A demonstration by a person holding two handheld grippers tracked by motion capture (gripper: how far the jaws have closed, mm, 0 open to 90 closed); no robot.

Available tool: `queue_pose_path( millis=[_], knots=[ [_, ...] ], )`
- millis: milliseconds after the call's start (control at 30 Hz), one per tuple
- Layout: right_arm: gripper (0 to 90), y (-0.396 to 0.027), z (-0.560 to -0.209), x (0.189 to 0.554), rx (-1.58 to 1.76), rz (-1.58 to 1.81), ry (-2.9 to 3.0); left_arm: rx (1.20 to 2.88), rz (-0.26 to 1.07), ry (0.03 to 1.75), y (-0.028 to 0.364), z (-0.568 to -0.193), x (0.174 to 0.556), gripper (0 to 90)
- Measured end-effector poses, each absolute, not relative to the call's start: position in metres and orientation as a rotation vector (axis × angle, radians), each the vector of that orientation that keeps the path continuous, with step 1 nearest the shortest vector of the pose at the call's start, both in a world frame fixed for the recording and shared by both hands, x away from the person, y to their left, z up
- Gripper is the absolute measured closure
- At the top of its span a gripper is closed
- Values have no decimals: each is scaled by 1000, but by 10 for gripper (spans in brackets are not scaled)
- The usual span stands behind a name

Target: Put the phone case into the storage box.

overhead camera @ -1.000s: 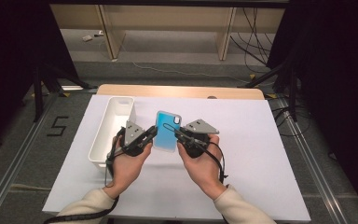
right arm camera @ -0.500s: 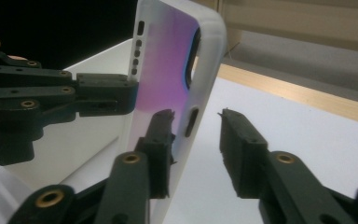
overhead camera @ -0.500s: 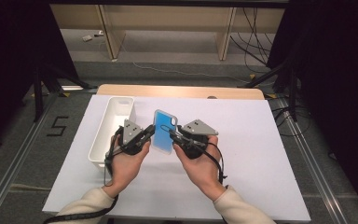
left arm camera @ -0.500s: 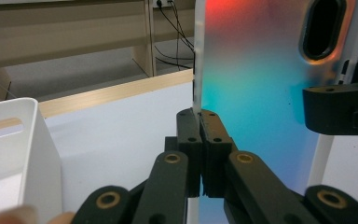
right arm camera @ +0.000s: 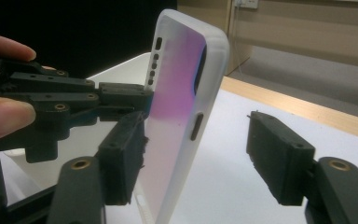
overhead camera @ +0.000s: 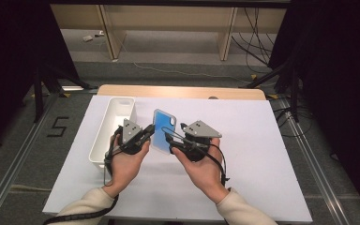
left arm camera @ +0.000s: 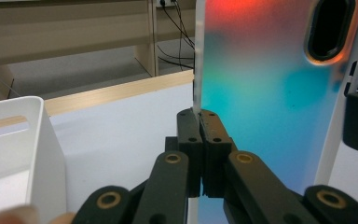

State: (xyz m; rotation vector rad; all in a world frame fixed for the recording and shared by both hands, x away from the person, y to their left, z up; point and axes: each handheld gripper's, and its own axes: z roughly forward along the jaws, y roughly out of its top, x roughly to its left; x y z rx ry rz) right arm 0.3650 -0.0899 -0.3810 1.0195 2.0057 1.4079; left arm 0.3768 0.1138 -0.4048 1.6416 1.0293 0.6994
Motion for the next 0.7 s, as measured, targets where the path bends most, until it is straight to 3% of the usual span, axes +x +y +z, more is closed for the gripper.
queue_pose_path(
  millis=[700],
  knots=[
    [217,-109,-382,368,887,1547,2027,1620,692,1051,123,-400,380,882]
  ],
)
